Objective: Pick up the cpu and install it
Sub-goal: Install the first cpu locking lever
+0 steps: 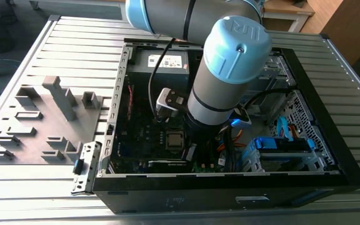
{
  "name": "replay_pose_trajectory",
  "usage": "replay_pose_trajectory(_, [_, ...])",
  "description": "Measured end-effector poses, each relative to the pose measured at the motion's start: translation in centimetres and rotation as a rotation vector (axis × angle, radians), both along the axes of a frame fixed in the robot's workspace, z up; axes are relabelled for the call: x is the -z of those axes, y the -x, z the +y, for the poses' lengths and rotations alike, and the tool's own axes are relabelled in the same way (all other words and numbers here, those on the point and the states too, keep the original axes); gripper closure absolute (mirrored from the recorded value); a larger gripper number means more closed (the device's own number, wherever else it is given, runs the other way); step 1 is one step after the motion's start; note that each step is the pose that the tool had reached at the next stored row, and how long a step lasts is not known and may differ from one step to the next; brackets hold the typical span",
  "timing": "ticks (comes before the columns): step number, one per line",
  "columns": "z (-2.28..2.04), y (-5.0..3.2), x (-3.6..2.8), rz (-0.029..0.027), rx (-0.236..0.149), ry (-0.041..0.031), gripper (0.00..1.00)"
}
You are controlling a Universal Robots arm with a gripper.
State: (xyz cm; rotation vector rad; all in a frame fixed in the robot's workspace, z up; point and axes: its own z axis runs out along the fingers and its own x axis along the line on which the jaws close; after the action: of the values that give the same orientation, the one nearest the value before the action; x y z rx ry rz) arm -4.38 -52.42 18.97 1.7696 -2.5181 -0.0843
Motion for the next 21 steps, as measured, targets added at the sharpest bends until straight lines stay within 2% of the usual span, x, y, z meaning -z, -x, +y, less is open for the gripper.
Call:
replay_pose_trajectory(10, [-0.02, 0.01, -0.34, -0.0013, -0.001, 0.0002, 0.89])
replay_pose_trajectory(21, [-0.02, 0.01, -2.45, -0.0014, -0.001, -0.0001, 0.89])
